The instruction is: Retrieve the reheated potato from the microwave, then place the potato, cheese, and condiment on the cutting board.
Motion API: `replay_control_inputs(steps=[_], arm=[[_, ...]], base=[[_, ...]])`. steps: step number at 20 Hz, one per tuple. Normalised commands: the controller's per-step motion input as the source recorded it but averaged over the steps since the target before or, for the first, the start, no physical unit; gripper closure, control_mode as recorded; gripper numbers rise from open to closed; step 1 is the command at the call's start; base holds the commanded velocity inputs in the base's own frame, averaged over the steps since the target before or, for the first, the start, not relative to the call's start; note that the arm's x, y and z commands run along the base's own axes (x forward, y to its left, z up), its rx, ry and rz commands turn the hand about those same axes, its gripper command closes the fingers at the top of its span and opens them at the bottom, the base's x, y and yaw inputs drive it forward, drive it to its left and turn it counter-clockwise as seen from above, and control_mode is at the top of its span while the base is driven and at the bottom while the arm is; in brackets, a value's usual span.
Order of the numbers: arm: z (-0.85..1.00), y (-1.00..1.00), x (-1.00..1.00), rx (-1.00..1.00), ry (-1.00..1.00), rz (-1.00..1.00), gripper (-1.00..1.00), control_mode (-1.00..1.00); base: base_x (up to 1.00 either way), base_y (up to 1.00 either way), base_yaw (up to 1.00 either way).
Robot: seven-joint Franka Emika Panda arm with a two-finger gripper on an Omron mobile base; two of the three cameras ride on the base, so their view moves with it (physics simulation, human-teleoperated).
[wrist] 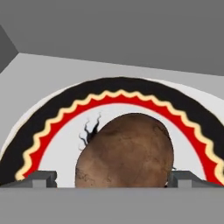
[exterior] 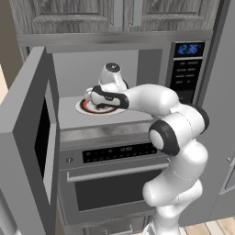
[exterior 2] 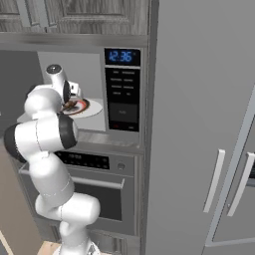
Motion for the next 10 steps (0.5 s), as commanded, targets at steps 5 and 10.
replay_control_inputs(steps=[5,10], arm=[[-0.13,0.0,0.14,0.0,0.02,-0.01,-1.0,-1.0],[-0.12,0.0,0.06,0.0,0.11,-0.03,-1.0,-1.0]], base=[[0.0,0.0,0.0],[0.0,0.0,0.0]])
